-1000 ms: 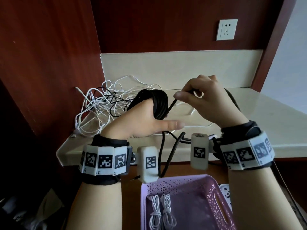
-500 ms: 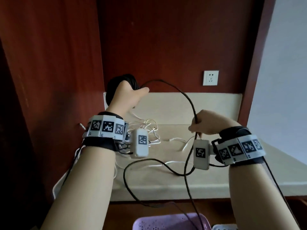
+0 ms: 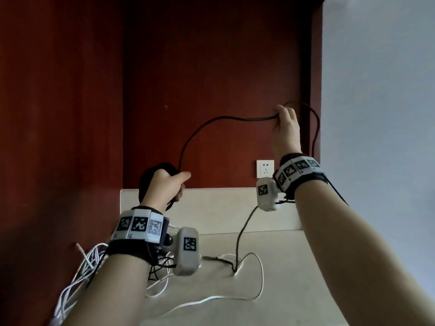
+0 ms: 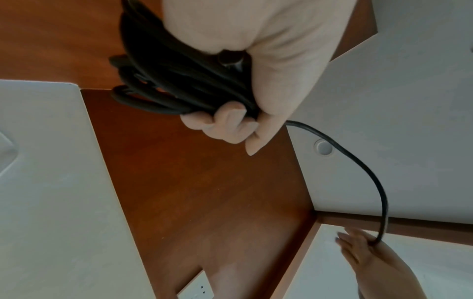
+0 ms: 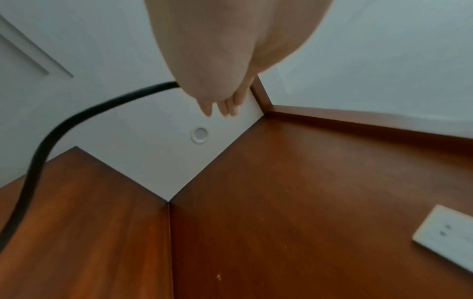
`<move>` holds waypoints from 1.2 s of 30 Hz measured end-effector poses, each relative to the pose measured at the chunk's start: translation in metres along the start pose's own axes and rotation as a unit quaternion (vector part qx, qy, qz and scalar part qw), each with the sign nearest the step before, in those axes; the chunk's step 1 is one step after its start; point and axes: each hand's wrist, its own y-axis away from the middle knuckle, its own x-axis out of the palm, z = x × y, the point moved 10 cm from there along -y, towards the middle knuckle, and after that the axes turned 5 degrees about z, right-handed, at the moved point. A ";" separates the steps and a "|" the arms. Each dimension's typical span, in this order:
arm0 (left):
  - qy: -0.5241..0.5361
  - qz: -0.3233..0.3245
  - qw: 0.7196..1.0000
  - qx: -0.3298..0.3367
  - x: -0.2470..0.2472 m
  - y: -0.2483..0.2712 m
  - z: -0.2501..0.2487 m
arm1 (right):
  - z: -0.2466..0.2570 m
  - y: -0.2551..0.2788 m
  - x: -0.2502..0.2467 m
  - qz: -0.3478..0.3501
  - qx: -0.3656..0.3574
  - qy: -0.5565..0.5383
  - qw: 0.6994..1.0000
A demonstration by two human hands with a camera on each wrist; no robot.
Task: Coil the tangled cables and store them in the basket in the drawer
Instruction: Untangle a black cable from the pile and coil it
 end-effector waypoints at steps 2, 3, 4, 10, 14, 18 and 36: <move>0.001 0.012 1.000 -0.020 0.004 0.002 0.008 | -0.001 -0.010 0.026 0.045 -0.016 -0.016 0.999; -0.003 0.019 0.999 -0.029 0.007 0.004 0.012 | -0.006 -0.008 0.042 0.089 0.000 -0.029 0.996; -0.010 0.026 0.999 -0.036 0.008 0.005 0.016 | -0.013 -0.003 0.064 0.152 0.026 -0.042 0.987; -0.072 0.067 0.987 -0.128 0.012 0.020 0.057 | -0.072 0.117 0.146 0.498 0.141 0.208 0.830; -0.075 0.149 0.956 -0.241 0.030 0.043 0.103 | -0.074 0.168 0.178 0.538 0.147 0.203 0.805; -0.025 0.222 0.925 -0.308 0.048 0.074 0.133 | -0.042 0.213 0.209 0.542 0.096 0.036 0.834; 0.215 0.487 0.828 -0.174 0.076 0.171 0.146 | -0.045 0.285 0.131 0.263 0.120 -0.168 0.942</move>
